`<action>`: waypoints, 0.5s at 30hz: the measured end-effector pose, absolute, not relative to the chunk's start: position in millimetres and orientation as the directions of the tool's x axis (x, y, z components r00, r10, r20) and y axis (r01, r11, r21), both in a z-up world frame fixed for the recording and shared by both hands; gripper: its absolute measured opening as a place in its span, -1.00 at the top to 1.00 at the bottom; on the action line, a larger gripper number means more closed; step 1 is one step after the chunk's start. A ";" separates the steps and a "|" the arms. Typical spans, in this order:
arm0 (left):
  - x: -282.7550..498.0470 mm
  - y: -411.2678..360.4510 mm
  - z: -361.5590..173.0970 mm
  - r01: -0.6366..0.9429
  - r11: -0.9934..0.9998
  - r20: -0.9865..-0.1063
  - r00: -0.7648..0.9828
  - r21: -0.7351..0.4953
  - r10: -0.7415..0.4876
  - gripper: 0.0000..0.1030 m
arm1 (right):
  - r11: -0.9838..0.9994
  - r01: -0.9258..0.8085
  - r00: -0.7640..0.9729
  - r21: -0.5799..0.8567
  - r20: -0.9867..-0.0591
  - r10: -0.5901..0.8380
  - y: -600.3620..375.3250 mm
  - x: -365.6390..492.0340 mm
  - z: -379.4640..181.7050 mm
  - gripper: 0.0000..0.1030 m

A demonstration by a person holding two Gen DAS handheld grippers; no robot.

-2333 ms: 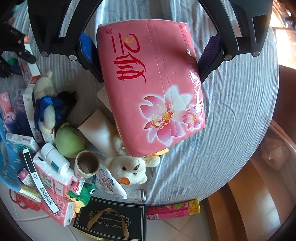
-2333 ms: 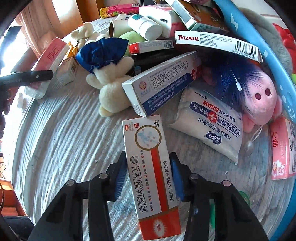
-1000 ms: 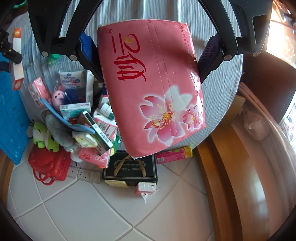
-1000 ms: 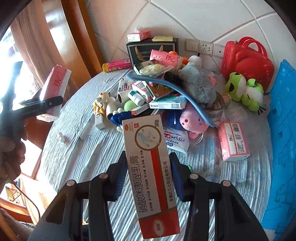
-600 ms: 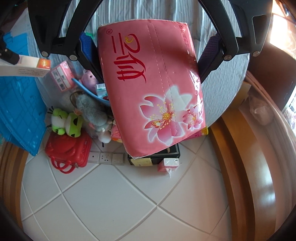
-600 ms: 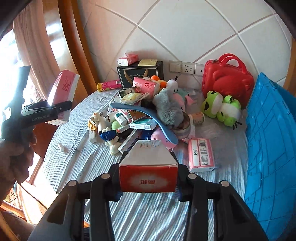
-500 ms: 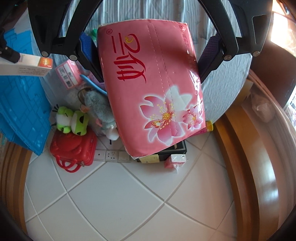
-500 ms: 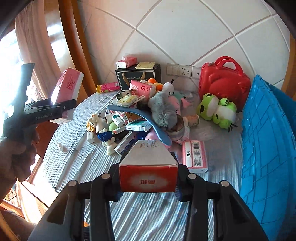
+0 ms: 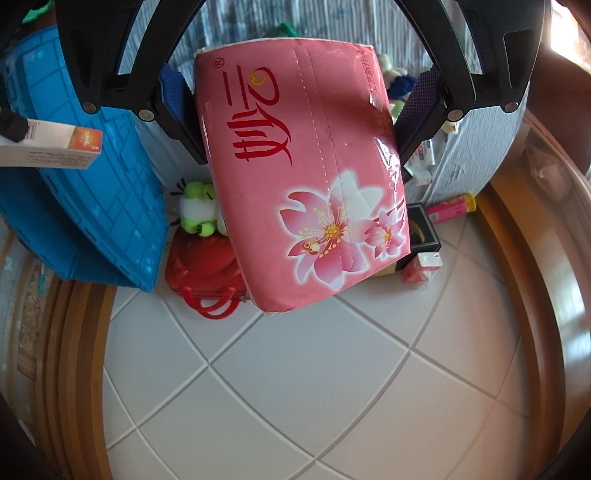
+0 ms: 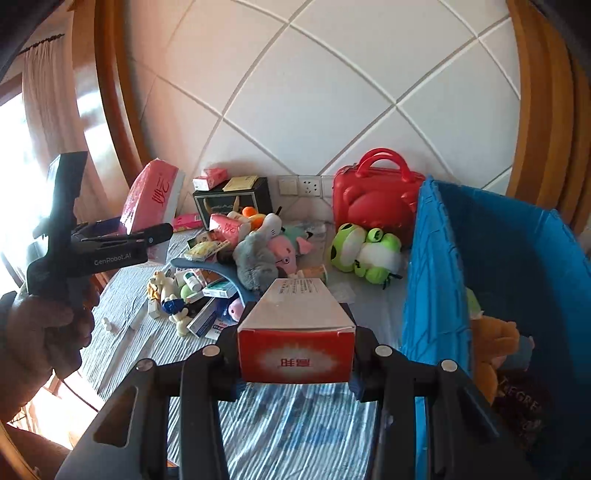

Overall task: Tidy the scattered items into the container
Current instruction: 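Lift and carry the tissue pack and ointment box over the blue bin with both tools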

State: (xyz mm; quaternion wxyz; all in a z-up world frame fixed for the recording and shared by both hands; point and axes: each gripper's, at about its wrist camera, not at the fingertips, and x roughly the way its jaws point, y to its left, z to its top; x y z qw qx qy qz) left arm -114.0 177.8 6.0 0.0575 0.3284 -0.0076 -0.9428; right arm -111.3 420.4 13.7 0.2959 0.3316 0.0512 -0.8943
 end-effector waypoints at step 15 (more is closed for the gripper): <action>-169.0 363.1 47.2 -0.163 -0.984 -0.578 -0.810 0.069 0.094 -0.84 | -0.928 0.358 -0.742 0.101 -0.573 -0.349 569.0 -128.0 46.6 0.22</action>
